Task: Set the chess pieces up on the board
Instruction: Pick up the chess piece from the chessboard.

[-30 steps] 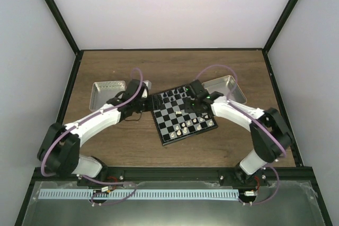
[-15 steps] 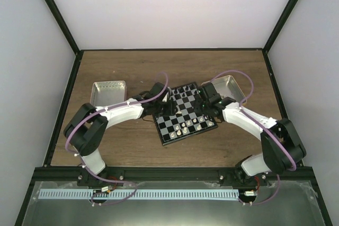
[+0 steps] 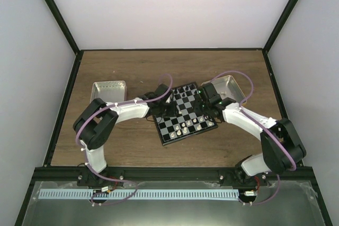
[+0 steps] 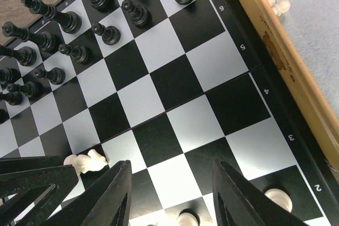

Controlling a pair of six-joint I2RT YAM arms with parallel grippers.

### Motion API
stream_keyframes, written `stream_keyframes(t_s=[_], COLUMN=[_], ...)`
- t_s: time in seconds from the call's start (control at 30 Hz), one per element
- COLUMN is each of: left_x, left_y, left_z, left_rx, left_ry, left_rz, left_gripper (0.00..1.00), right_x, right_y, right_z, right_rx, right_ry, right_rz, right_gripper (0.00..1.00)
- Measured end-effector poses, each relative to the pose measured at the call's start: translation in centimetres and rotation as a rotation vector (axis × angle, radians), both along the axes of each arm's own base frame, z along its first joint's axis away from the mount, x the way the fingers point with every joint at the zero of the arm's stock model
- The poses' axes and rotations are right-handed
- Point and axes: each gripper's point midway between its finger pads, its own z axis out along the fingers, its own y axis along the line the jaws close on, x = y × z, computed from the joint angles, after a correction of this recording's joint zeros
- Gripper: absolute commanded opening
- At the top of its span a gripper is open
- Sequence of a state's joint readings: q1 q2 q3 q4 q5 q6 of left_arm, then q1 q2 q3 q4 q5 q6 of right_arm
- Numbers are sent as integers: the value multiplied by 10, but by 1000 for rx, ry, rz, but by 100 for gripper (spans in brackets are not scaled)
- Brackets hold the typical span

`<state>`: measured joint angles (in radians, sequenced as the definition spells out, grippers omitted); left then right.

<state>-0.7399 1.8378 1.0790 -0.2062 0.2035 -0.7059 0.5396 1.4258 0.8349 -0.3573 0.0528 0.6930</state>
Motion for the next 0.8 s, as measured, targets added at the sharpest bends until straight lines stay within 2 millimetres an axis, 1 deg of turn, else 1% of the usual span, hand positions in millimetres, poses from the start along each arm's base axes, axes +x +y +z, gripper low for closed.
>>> stream_keyframes(t_s=[0.23,0.33,0.43,0.53,0.67,0.73,0.8], left_x=[4,6,7,8,10,10,10], left_y=[-2,-2,-2,-2,-3,-4,-4], left_z=[-2,-3,-3,-2,0,-1,0], left_rx=[2,6,7,6,1,-9,-18], left_ry=[0,-1,-2,-6,-14,-21,-29], left_rz=[12,19,24,28,30,29,28], left_gripper=[27,20,15,13,11,11,11], right_x=[0,0,0,-2,-6,-11,-15], right_y=[0,0,3,12,29,38,43], right_z=[0,0,0,1,3,0,-3], right_rx=[0,1,10,37,108,154,183], right_ry=[0,0,2,7,12,25,41], right_rz=[1,1,15,62,139,180,203], right_gripper=[43,43,43,43,44,44,44])
